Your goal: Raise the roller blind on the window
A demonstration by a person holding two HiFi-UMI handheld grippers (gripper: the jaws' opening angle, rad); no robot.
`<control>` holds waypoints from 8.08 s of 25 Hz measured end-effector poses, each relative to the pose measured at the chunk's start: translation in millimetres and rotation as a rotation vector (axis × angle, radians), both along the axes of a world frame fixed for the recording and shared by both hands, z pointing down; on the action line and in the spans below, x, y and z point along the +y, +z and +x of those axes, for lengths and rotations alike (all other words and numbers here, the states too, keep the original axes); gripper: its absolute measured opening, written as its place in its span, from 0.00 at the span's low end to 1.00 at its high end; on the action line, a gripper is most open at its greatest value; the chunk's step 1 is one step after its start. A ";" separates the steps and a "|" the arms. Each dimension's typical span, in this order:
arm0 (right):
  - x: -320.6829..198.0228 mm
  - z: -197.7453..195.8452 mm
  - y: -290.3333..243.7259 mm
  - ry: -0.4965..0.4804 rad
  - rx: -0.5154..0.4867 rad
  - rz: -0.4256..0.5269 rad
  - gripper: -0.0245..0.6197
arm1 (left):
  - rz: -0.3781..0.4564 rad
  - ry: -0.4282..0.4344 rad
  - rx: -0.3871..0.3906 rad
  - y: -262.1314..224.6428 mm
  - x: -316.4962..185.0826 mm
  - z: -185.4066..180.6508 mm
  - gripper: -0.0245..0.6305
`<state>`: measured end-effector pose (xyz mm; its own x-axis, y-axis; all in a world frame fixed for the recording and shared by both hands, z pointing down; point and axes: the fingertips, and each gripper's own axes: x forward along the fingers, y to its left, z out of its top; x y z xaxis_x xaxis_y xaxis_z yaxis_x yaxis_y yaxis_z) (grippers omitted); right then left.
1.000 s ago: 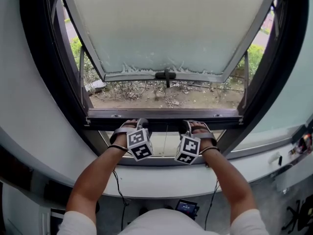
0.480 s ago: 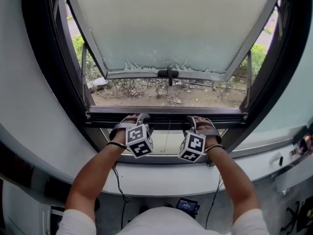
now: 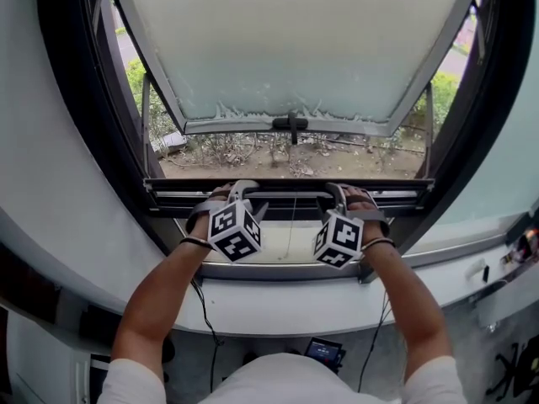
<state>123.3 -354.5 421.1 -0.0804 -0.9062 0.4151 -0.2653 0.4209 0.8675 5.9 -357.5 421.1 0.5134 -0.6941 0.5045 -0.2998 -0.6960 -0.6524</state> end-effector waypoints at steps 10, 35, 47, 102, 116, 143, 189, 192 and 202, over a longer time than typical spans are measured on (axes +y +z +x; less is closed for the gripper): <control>-2.7 1.8 -25.0 0.006 -0.027 0.101 0.21 | 0.034 -0.008 0.081 -26.3 -1.8 -0.1 0.22; -1.8 0.5 -68.7 -0.022 -0.037 0.202 0.21 | 0.038 -0.010 0.198 -76.1 -3.6 -2.8 0.20; 10.4 -4.0 -102.6 -0.028 -0.234 0.342 0.21 | 0.062 -0.019 0.199 -101.4 -5.5 -3.3 0.18; 68.5 -47.2 2.7 -0.008 -0.594 0.042 0.21 | 0.202 -0.009 0.249 -222.0 -11.8 -4.0 0.18; 65.1 -50.6 12.4 -0.002 -0.587 0.016 0.21 | 0.217 0.009 0.218 -231.3 -11.1 -2.6 0.18; 61.6 -41.9 19.8 0.026 -0.577 -0.006 0.21 | 0.298 0.008 0.254 -298.4 -11.6 -3.8 0.18; -9.1 -56.2 15.4 0.110 -0.751 -0.109 0.24 | 0.401 -0.007 0.211 -367.6 -14.1 -3.3 0.18; -15.8 -57.2 15.2 0.119 -0.776 -0.120 0.24 | 0.389 -0.005 0.192 -364.8 -14.6 -3.3 0.18; -36.9 -64.5 23.9 0.145 -0.827 -0.175 0.23 | 0.397 -0.004 0.204 -371.1 -13.1 -2.9 0.18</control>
<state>58.8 -391.4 445.0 -0.3072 -0.8591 0.4094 -0.8454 0.4438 0.2971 3.0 -370.6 50.0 0.5717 -0.8158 0.0873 -0.4527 -0.4024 -0.7957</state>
